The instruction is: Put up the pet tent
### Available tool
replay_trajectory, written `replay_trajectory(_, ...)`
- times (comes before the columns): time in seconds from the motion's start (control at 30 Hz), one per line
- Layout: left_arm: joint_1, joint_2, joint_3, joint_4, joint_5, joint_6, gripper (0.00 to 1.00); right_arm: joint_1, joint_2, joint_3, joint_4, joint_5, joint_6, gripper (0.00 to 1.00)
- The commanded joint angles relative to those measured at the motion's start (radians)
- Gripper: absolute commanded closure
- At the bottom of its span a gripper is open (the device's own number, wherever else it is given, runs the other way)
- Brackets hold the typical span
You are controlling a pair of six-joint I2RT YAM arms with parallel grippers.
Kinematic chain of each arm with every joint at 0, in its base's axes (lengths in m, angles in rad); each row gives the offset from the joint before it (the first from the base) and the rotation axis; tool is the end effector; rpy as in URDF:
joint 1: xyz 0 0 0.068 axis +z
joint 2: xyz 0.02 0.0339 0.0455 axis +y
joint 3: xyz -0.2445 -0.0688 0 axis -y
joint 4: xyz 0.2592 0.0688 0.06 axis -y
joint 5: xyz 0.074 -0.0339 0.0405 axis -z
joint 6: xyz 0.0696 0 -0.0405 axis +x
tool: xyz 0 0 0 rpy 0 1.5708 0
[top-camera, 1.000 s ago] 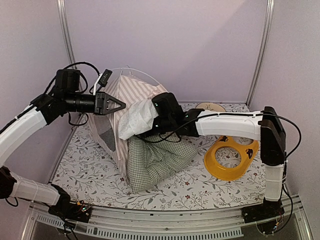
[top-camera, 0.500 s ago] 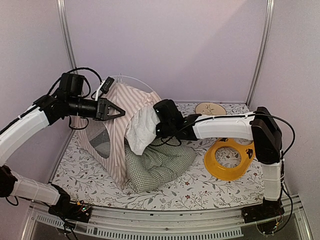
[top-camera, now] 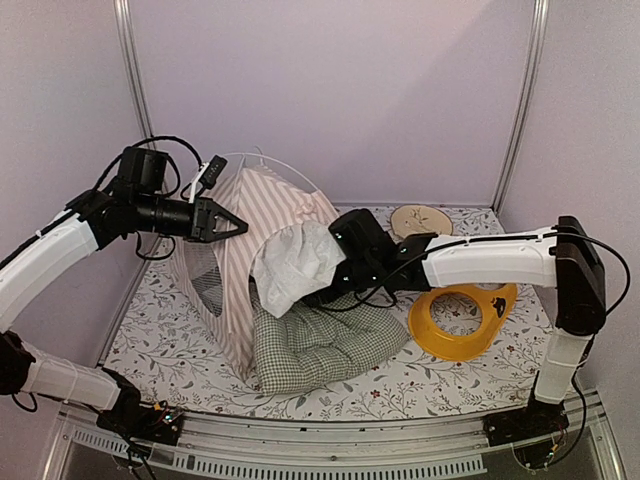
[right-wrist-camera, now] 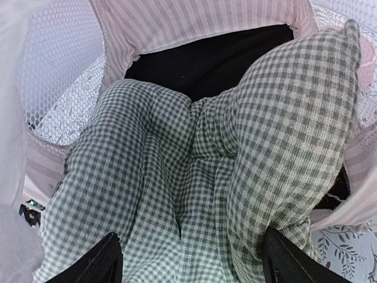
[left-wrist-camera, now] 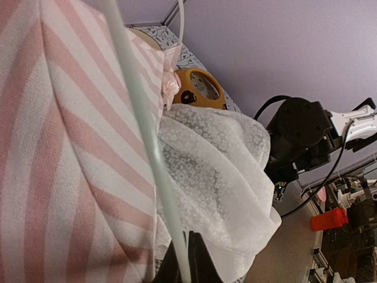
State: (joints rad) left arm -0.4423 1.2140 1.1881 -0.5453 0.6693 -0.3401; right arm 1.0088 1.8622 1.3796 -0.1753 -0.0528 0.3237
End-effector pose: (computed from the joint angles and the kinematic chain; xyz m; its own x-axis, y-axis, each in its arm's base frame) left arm 0.2558 -0.1689 0.3264 -0.7300 0.0562 -0.6812 0.5982 0.5348 -0.5968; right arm 0.2427 0.3923 0.1928 -0.5848 -0.3325 -0.7399 -0.7186 0.6356 0.2823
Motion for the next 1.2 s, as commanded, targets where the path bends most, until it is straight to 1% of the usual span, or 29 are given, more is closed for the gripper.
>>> replay_trajectory(0.0, 0.019, 0.025, -0.010, -0.056, -0.018, 0.002, 1.00, -0.001, -0.133, -0.124, 0.060, -0.006, -0.047, 0.16)
replay_trajectory(0.07, 0.019, 0.027, -0.013, -0.056, -0.016, 0.003, 1.00, -0.001, -0.174, -0.160, 0.084, 0.009, -0.053, 0.15)
replay_trajectory(0.2, 0.019, 0.029, -0.012, -0.056, -0.008, 0.004, 1.00, -0.020, -0.197, -0.209, 0.045, 0.129, -0.069, 0.11)
replay_trajectory(0.33, 0.019, 0.031, -0.011, -0.058, 0.000, 0.007, 1.00, -0.070, -0.190, -0.279, 0.083, 0.086, -0.086, 0.10)
replay_trajectory(0.47, 0.018, 0.033, -0.012, -0.061, 0.003, 0.012, 1.00, -0.079, -0.170, -0.321, 0.111, 0.074, -0.116, 0.09)
replay_trajectory(0.57, 0.019, 0.034, -0.012, -0.062, 0.006, 0.013, 1.00, -0.083, -0.150, -0.331, 0.099, 0.090, -0.111, 0.09)
replay_trajectory(0.63, 0.018, 0.037, -0.014, -0.059, 0.012, 0.012, 1.00, -0.083, -0.141, -0.342, 0.105, 0.072, -0.104, 0.12)
replay_trajectory(0.67, 0.017, 0.040, -0.015, -0.058, 0.017, 0.010, 1.00, -0.083, -0.132, -0.338, 0.110, 0.045, -0.099, 0.18)
replay_trajectory(0.7, 0.016, 0.041, -0.016, -0.058, 0.022, 0.009, 1.00, -0.082, -0.122, -0.324, 0.110, 0.009, -0.099, 0.28)
replay_trajectory(0.8, 0.008, 0.048, -0.022, -0.052, 0.032, 0.007, 1.00, -0.050, -0.101, -0.248, 0.100, -0.044, -0.088, 0.62)
replay_trajectory(0.83, 0.001, 0.048, -0.024, -0.049, 0.035, 0.006, 1.00, -0.037, -0.097, -0.206, 0.097, -0.073, -0.084, 0.77)
replay_trajectory(0.87, -0.004, 0.049, -0.026, -0.046, 0.037, 0.005, 1.00, -0.031, -0.099, -0.165, 0.106, -0.103, -0.078, 0.89)
replay_trajectory(0.9, -0.011, 0.051, -0.028, -0.043, 0.039, 0.004, 1.00, -0.028, -0.102, -0.123, 0.116, -0.126, -0.068, 0.95)
replay_trajectory(0.93, -0.018, 0.053, -0.030, -0.041, 0.041, 0.002, 1.00, -0.025, -0.101, -0.084, 0.124, -0.136, -0.052, 1.00)
replay_trajectory(1.07, -0.058, 0.057, -0.029, -0.027, 0.063, -0.004, 1.00, -0.030, -0.057, 0.084, 0.102, -0.087, 0.009, 1.00)
replay_trajectory(1.17, -0.086, 0.055, -0.026, -0.015, 0.078, -0.018, 1.00, -0.044, -0.001, 0.187, 0.072, 0.002, 0.068, 1.00)
